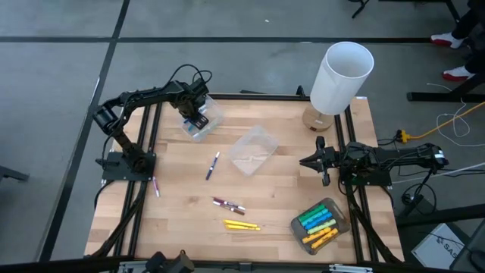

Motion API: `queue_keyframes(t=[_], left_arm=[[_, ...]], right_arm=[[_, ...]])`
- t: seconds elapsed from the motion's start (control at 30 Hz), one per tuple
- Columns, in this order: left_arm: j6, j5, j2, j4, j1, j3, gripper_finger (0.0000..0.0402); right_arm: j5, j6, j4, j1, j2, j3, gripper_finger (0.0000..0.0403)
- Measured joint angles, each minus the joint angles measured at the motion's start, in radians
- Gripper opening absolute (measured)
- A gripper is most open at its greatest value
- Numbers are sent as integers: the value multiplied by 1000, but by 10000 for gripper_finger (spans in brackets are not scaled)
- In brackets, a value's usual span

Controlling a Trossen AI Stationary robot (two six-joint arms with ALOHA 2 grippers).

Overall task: Pick & Place Markers
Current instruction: Put the dark blue marker into the transparent bin

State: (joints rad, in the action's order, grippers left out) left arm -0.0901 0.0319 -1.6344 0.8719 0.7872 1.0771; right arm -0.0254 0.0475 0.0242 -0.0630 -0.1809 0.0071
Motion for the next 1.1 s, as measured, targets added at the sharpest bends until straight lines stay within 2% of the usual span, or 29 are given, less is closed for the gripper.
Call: queue_keyframes(t=[0.17, 0.43, 0.63, 1.1], left_arm=[[-1, 0, 0, 0, 0, 0, 140], [-38, -5, 67, 1, 0, 0, 135], [-106, -77, 150, -6, -15, 1, 128], [-276, -79, 289, -7, -225, 1, 53]], right_arm=[[0, 0, 0, 0, 0, 0, 40], [0, 0, 0, 0, 0, 0, 40], [0, 0, 0, 0, 0, 0, 40], [0, 0, 0, 0, 0, 0, 40]])
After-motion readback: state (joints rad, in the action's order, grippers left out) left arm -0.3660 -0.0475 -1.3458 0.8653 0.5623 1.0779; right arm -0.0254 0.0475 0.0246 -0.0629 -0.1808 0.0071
